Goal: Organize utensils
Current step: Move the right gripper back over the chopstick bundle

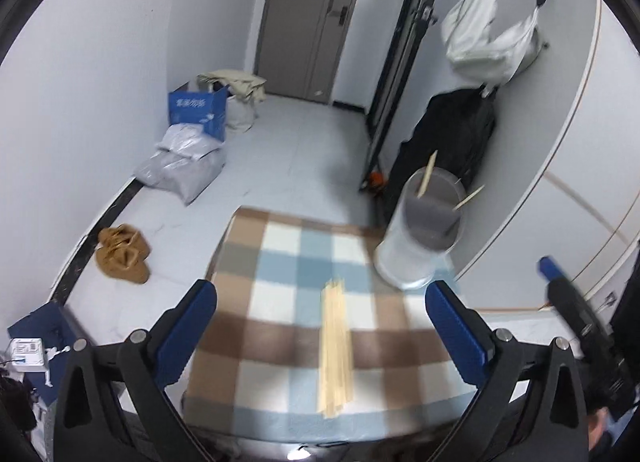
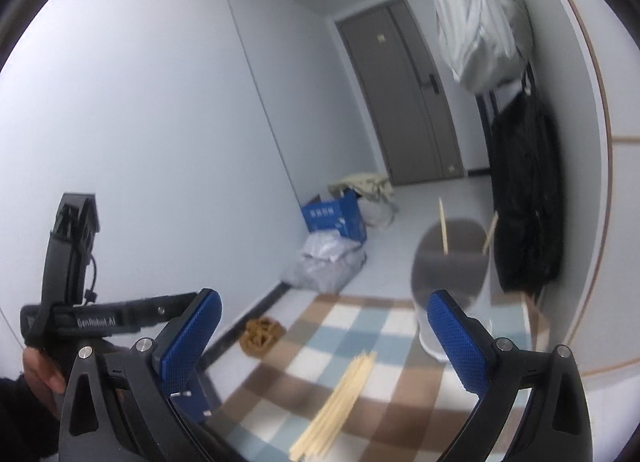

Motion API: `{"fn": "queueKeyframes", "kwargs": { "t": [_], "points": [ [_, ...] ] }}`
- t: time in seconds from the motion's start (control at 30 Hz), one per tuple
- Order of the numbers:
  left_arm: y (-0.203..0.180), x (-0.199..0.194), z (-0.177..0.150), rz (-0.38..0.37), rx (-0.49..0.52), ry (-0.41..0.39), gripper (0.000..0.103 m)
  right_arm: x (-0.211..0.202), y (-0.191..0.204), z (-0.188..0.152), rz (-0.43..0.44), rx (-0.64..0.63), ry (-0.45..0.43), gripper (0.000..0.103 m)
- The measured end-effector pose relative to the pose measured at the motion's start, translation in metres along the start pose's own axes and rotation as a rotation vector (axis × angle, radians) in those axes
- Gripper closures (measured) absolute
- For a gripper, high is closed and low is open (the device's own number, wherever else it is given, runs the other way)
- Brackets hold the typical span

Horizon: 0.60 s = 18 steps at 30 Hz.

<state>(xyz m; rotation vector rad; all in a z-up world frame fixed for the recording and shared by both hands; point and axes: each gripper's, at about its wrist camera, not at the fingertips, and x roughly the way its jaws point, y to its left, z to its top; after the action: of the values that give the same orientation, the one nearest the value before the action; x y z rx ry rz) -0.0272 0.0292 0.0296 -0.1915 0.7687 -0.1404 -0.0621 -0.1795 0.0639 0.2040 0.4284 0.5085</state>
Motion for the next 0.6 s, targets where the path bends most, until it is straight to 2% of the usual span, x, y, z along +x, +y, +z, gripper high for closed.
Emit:
{"fn": "queueKeyframes", "kwargs": {
  "t": [0.17, 0.27, 0.37, 0.5, 0.53, 0.6],
  "points": [
    [0.015, 0.035, -0.002, 0.042, -0.032, 0.057, 0.002, 0.030, -0.010, -0.026, -0.056, 0.025, 0.128, 0.000],
    [0.027, 0.056, -0.007, 0.057, -0.052, 0.077, 0.002, 0.056, -0.019, -0.035, -0.068, 0.056, 0.226, 0.000],
    [0.035, 0.070, -0.016, 0.081, -0.035, 0.093, 0.002, 0.086, -0.025, -0.043, -0.116, 0.044, 0.346, 0.000],
    [0.049, 0.083, -0.023, 0.073, -0.060, 0.138, 0.002, 0.132, -0.036, -0.060, -0.133, 0.062, 0.502, 0.007],
    [0.050, 0.087, -0.023, 0.065, -0.078, 0.152, 0.002, 0.146, -0.039, -0.066, -0.138, 0.063, 0.554, 0.011],
    [0.057, 0.090, -0.020, 0.071, -0.101, 0.154, 0.002, 0.172, -0.043, -0.077, -0.135, 0.061, 0.641, 0.039]
  ]
}}
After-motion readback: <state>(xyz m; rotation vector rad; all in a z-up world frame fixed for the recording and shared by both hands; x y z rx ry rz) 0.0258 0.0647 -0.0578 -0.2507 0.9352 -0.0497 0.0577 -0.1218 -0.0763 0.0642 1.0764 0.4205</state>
